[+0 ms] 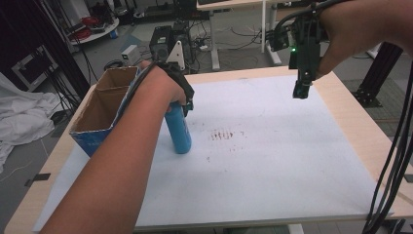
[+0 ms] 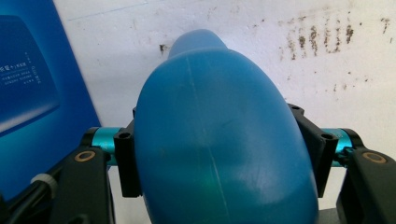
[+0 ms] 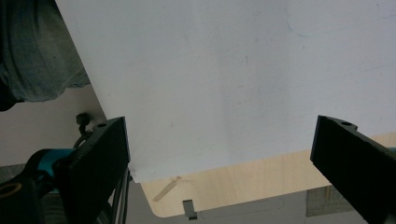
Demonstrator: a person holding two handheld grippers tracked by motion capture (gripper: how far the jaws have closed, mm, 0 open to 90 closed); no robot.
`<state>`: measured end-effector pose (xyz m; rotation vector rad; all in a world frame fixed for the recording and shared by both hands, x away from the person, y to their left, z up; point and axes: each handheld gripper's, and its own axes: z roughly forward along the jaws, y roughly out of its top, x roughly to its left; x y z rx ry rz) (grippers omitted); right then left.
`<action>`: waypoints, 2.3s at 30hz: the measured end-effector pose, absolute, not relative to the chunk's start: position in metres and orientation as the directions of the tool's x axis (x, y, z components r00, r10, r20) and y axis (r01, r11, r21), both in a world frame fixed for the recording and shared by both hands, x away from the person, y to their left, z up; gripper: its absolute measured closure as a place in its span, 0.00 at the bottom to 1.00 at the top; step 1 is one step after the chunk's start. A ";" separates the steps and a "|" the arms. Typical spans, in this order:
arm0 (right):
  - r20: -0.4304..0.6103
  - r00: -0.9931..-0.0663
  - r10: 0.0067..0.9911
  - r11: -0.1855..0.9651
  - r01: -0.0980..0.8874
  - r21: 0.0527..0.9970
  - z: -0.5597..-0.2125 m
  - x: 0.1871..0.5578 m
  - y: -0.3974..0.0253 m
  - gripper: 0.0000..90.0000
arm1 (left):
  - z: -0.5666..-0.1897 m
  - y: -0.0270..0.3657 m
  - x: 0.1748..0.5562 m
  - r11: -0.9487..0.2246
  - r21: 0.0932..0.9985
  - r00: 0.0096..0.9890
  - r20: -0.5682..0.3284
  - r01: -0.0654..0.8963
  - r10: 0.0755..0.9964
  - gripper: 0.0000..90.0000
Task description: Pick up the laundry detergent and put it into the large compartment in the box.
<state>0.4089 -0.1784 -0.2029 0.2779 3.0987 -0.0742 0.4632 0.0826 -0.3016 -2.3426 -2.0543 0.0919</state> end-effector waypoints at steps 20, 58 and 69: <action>-0.033 -0.981 0.190 0.981 0.191 -0.039 -0.203 0.408 -0.179 0.04 | -0.286 0.093 0.458 -0.171 -0.057 0.171 -0.003 0.984 0.985 0.42; -0.030 -0.982 0.184 0.982 0.185 -0.047 -0.202 0.408 -0.175 0.04 | -0.133 0.145 0.426 -0.600 -0.020 0.600 -0.013 0.800 0.800 0.43; -0.028 -0.985 0.171 0.984 0.172 -0.042 -0.203 0.407 -0.172 0.04 | -0.103 0.179 0.425 -0.531 -0.010 0.531 0.009 0.847 0.847 0.43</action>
